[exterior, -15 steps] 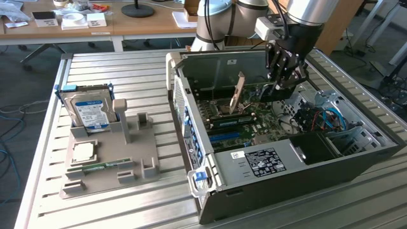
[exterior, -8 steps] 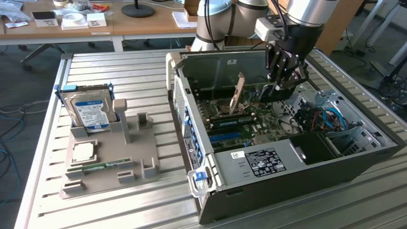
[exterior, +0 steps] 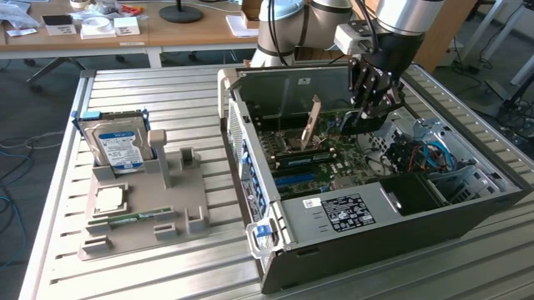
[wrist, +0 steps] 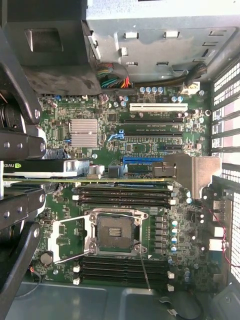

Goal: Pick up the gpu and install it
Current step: 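Insert the gpu into the slot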

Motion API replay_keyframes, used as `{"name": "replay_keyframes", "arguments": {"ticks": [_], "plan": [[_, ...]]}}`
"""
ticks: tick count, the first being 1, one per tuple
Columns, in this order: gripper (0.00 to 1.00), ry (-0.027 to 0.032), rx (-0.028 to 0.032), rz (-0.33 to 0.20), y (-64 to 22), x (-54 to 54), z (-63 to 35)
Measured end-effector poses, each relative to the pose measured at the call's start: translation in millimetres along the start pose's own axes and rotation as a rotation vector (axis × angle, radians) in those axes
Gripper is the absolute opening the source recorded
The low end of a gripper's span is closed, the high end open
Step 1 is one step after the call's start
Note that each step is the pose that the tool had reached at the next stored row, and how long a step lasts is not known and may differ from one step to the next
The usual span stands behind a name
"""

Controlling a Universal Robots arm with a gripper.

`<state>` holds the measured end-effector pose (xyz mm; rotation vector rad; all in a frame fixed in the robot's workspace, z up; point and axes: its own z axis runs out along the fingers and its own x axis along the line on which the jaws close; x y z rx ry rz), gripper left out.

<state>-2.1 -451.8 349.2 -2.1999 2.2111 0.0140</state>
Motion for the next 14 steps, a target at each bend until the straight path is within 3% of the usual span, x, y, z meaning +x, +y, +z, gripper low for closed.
{"name": "replay_keyframes", "arguments": {"ticks": [14], "plan": [[0.27,-0.0002,0.0000,0.000,0.0,0.0,1.9]]}}
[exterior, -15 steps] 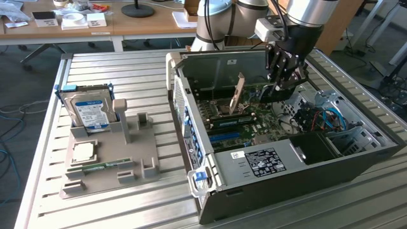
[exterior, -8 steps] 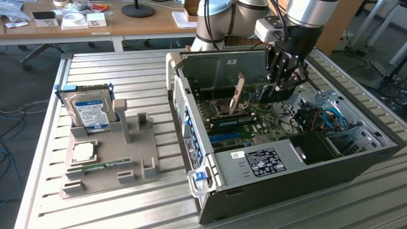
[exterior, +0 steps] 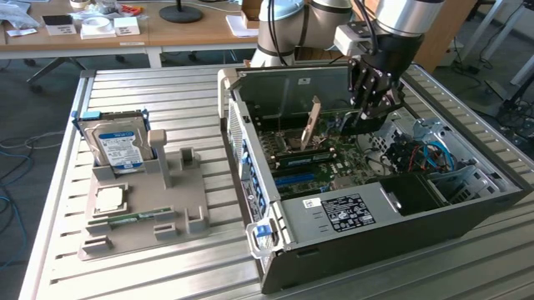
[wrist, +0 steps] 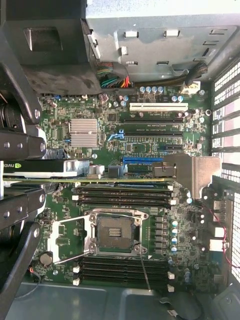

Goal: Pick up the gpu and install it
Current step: 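Insert the gpu into the slot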

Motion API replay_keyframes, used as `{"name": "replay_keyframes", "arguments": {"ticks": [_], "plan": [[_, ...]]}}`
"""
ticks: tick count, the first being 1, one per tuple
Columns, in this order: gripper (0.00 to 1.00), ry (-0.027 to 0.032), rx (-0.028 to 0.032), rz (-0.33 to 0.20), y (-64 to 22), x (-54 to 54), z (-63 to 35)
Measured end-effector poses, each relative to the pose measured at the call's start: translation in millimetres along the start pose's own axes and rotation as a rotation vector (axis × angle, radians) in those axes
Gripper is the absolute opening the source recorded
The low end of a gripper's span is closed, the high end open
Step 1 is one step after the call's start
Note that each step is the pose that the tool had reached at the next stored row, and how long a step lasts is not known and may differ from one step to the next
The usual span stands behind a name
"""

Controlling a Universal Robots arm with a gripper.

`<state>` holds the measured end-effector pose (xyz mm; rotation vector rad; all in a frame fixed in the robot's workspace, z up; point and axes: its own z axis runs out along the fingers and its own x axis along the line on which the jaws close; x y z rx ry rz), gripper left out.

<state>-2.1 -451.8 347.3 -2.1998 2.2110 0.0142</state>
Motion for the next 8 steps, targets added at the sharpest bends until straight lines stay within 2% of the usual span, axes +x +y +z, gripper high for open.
{"name": "replay_keyframes", "arguments": {"ticks": [8], "plan": [[0.27,0.0003,0.0000,0.000,0.0,0.1,1.3]]}}
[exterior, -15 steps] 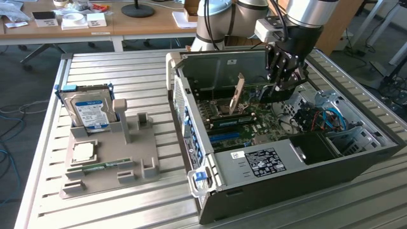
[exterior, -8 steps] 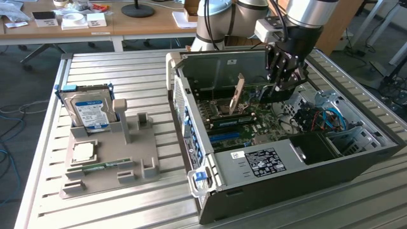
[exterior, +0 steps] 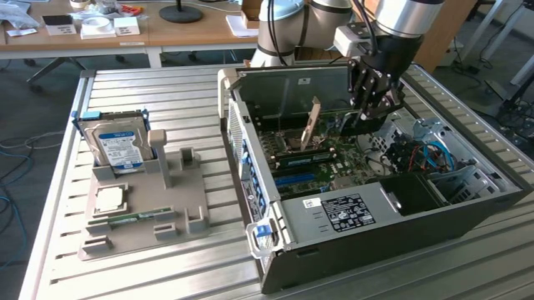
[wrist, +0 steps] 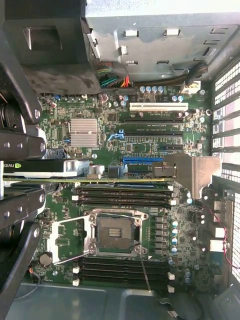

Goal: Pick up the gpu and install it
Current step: 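Insert the gpu into the slot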

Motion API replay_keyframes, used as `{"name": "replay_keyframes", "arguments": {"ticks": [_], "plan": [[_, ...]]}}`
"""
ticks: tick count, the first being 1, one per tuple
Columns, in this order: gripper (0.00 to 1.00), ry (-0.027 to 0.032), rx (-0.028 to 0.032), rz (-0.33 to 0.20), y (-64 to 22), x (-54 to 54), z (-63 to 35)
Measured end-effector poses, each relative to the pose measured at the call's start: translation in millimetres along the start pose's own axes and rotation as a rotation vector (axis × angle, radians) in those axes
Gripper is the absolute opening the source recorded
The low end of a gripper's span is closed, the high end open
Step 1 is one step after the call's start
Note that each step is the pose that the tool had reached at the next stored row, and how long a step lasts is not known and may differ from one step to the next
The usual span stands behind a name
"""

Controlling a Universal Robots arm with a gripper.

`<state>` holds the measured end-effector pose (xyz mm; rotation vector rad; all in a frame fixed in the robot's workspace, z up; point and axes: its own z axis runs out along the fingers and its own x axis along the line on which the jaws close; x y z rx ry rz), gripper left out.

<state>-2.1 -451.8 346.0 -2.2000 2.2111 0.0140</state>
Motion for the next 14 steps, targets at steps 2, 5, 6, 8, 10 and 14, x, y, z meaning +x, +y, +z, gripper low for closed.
{"name": "replay_keyframes", "arguments": {"ticks": [2,5,6,8,10,14], "plan": [[0.27,0.0000,0.0000,0.000,0.0,0.0,0.2],[0.27,-0.0003,0.0001,0.000,0.0,0.0,0.6],[0.27,-0.0005,0.0001,0.000,0.0,0.0,1.0],[0.27,0.0000,0.0000,0.000,0.0,0.0,1.3],[0.27,0.0001,0.0000,0.000,0.0,0.0,1.2],[0.27,-0.0002,0.0000,0.000,0.0,1.5,1.4]]}}
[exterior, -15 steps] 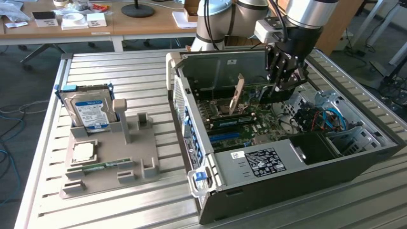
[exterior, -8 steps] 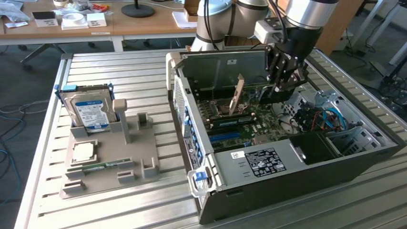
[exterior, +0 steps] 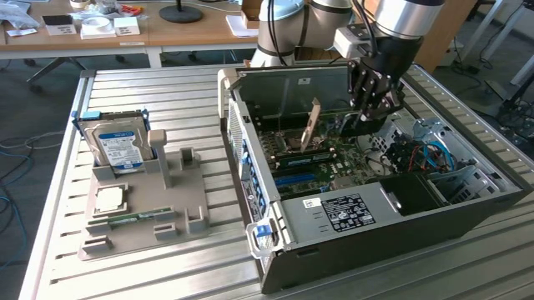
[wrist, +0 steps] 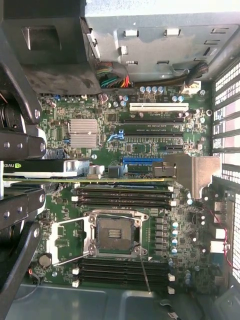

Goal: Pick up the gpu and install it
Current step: 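Insert the gpu into the slot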

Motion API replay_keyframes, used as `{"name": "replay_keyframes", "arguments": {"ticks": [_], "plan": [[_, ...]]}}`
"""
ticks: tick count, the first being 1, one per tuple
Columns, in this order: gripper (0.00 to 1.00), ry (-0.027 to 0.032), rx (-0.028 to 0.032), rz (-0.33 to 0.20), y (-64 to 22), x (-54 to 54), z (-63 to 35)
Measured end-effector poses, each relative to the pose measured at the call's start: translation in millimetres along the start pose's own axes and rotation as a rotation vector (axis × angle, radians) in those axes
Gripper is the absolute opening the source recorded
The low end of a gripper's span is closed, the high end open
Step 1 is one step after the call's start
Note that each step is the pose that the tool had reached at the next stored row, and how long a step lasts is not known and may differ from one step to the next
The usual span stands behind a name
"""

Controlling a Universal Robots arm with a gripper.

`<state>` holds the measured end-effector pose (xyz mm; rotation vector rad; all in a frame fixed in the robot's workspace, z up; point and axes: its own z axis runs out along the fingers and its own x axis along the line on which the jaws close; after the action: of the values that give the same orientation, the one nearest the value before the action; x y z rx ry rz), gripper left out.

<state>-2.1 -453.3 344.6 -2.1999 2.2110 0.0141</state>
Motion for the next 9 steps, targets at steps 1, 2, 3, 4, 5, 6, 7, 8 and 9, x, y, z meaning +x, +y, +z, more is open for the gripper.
{"name": "replay_keyframes", "arguments": {"ticks": [1,2,3,4,5,6,7,8,9], "plan": [[0.27,0.0000,0.0000,0.000,0.0,0.3,0.0],[0.27,0.0001,0.0000,0.000,0.0,0.3,0.0],[0.27,0.0002,0.0000,0.000,0.0,0.3,0.0],[0.27,0.0000,0.0000,0.000,0.0,0.3,0.4],[0.27,0.0001,0.0000,0.000,0.0,0.4,1.0],[0.27,0.0000,0.0000,0.000,0.1,0.4,1.9],[0.27,0.0001,0.0000,0.000,0.4,0.4,2.8],[0.27,0.0001,0.0000,0.000,0.8,0.5,3.9],[0.27,0.0002,0.0000,0.000,1.2,0.5,4.9]]}}
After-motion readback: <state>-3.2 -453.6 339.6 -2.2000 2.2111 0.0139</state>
